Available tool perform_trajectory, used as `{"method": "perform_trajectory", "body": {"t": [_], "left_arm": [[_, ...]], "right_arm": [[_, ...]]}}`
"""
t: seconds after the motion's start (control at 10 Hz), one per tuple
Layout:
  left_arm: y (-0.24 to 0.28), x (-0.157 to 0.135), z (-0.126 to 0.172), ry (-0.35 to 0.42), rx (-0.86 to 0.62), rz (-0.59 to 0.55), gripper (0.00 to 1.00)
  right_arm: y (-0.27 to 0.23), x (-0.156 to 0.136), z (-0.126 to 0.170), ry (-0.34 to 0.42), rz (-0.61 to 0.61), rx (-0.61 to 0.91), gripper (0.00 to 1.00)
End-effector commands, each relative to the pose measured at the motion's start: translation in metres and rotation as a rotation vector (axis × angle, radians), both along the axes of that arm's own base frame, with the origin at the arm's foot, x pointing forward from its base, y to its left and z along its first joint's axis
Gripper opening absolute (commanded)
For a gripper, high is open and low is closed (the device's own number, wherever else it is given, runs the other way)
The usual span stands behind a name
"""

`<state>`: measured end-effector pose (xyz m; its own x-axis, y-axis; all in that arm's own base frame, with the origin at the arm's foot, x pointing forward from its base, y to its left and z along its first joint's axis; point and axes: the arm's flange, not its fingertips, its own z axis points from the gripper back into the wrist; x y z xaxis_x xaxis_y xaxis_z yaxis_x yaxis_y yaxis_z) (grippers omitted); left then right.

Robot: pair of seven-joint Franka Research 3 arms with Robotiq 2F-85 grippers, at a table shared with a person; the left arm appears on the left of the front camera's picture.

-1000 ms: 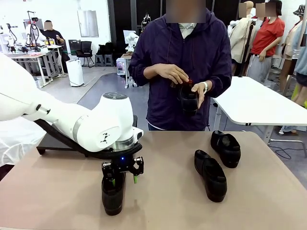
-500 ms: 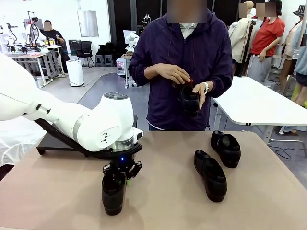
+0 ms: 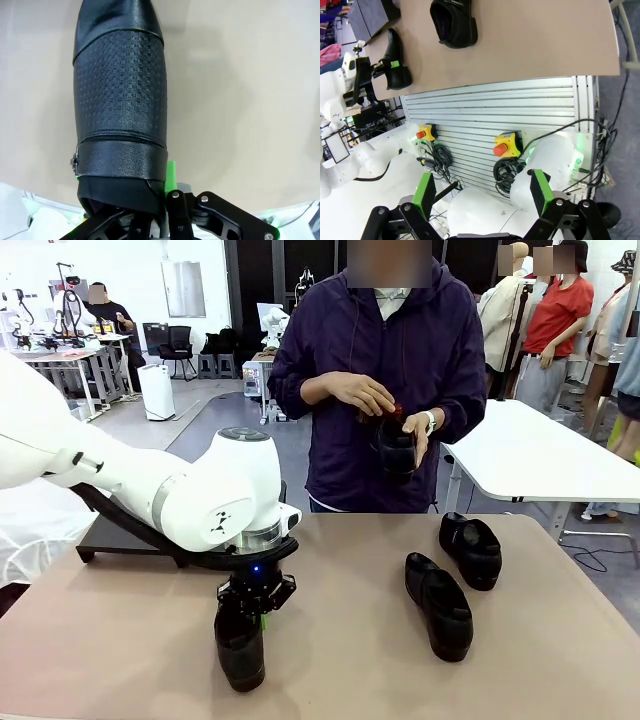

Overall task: Organize the shoes by placing them on the stand.
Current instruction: Place the Shoe from the middle of the table onto the Shoes Stand.

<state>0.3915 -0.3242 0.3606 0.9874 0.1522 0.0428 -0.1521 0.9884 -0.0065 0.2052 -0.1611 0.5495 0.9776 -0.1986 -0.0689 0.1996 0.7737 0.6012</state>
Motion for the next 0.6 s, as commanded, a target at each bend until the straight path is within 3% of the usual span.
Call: {"method": "perform_trajectory", "body": {"t": [0.0,0.3,0.5], "left_arm": [[0.016,-0.038,0.06,0.019,0.008,-0.194,0.0],[0.038,-0.102,0.115,0.116,0.052,-0.666,0.0],[0.067,-0.129,0.142,-0.051,0.095,-0.704,0.0]], "right_arm": [[-0.005,-0.001,0.002,-0.008,0.024,-0.01,1.0],[-0.005,-0.001,0.002,-0.008,0.024,-0.01,1.0],[-0.005,-0.001,0.002,-0.008,0.024,-0.01,1.0]]}}
